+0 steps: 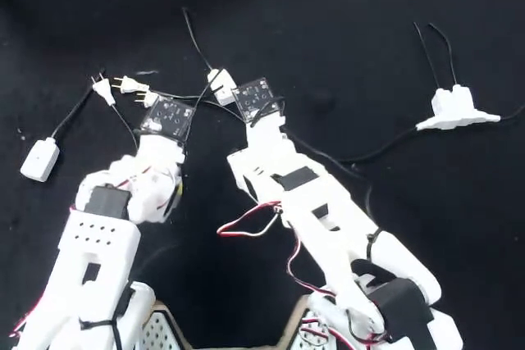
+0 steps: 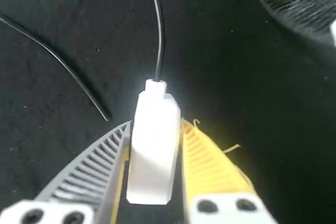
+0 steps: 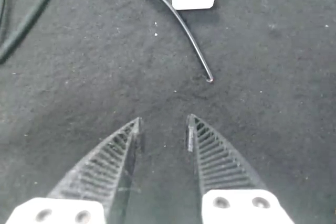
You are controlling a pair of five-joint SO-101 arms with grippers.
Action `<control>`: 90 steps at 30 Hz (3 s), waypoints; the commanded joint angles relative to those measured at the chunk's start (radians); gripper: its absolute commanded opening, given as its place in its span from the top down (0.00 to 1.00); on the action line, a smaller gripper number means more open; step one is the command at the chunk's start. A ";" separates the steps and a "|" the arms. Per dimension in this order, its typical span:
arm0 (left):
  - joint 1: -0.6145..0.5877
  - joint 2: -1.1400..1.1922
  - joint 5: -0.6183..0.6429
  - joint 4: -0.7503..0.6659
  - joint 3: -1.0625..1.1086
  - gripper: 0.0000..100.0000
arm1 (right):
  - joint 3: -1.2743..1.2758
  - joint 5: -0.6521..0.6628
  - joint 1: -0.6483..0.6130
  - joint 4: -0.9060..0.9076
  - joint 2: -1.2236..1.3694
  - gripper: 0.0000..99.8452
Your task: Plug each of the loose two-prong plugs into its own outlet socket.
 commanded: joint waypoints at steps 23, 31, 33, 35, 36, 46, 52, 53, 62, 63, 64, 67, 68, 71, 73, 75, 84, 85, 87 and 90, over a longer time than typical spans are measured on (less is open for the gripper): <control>-0.206 -0.034 0.097 -0.048 -0.005 0.81 | -0.033 0.000 0.017 -0.005 -0.047 0.88; -0.035 -0.023 0.064 -0.018 0.007 0.81 | -0.041 -0.002 0.041 0.000 -0.054 0.88; -0.021 -0.026 0.064 -0.066 0.070 0.81 | -0.044 -0.031 0.061 0.000 -0.054 0.88; -0.025 -0.034 0.063 -0.121 0.128 0.81 | -0.053 -0.080 0.083 0.005 -0.054 0.88; -0.031 -0.034 0.063 -0.147 0.151 0.81 | -0.061 -0.094 0.092 0.018 -0.054 0.88; -0.159 -0.034 0.069 -0.252 0.200 0.81 | -0.128 -0.114 0.098 0.141 -0.053 0.88; -0.162 -0.034 0.069 -0.252 0.200 0.81 | -0.128 -0.114 0.098 0.141 -0.050 0.88; -0.165 -0.035 0.066 -0.252 0.200 0.81 | -0.128 -0.114 0.098 0.141 -0.048 0.88; -0.407 -0.021 0.152 -0.276 0.104 0.81 | -0.128 -0.114 0.098 0.141 -0.048 0.88; -0.415 -0.021 0.161 -0.285 0.110 0.81 | -0.128 -0.114 0.098 0.141 -0.048 0.88; -0.415 -0.021 0.163 -0.288 0.116 0.81 | -0.128 -0.114 0.098 0.141 -0.047 0.88; -0.414 -0.021 0.167 -0.282 0.117 0.81 | -0.127 -0.114 0.098 0.141 -0.047 0.88; -0.415 -0.021 0.169 -0.285 0.117 0.81 | -0.127 -0.114 0.098 0.141 -0.047 0.88; -0.414 0.000 0.169 -0.282 0.107 0.81 | -0.127 -0.114 0.098 0.141 -0.047 0.88; -0.415 0.057 0.169 -0.278 0.079 0.81 | -0.127 -0.114 0.098 0.141 -0.047 0.88; -0.420 0.149 0.169 -0.278 0.033 0.81 | -0.127 -0.114 0.098 0.141 -0.047 0.88; -0.418 0.548 0.230 -0.279 -0.179 0.81 | -0.127 -0.114 0.097 0.141 -0.047 0.88; -0.415 0.566 0.241 -0.279 -0.188 0.81 | -0.127 -0.114 0.097 0.141 -0.047 0.88; -0.407 0.588 0.247 -0.278 -0.193 0.81 | -0.127 -0.114 0.097 0.141 -0.047 0.88; -0.375 0.595 0.245 -0.242 -0.189 0.81 | -0.127 -0.114 0.097 0.141 -0.047 0.88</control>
